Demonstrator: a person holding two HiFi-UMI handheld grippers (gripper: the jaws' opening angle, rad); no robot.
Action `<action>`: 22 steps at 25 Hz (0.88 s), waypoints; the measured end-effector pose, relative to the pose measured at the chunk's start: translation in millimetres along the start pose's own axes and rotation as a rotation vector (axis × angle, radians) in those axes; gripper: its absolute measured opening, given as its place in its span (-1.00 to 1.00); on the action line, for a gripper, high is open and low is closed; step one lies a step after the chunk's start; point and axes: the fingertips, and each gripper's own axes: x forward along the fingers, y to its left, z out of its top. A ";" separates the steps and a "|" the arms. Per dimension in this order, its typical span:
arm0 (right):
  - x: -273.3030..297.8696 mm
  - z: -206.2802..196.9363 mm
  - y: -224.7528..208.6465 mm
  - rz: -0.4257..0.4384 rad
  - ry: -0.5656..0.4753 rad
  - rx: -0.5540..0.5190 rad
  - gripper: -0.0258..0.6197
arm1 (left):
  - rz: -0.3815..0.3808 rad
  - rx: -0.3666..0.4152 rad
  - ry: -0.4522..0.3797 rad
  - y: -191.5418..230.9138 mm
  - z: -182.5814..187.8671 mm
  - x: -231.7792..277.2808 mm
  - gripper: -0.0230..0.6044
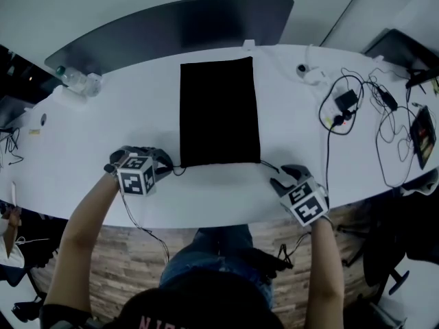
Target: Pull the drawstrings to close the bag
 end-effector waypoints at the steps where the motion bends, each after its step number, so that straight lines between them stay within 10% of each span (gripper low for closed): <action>1: 2.8 -0.1 0.6 0.004 0.008 -0.016 -0.39 | 0.008 -0.031 0.003 0.3 -0.5 0.2 -0.84; 11: 18.4 -0.9 -10.6 0.053 0.036 -0.086 -0.46 | 0.167 -0.252 -0.015 4.7 -1.7 -0.1 -0.87; 13: 17.7 -2.0 -10.2 0.032 0.040 -0.095 -0.73 | 0.209 -0.271 -0.023 4.9 -1.8 -0.5 -0.87; 22: 11.4 -5.6 -5.8 -0.081 0.060 -0.168 -0.90 | 0.340 -0.533 -0.203 2.8 -2.9 -6.2 -0.87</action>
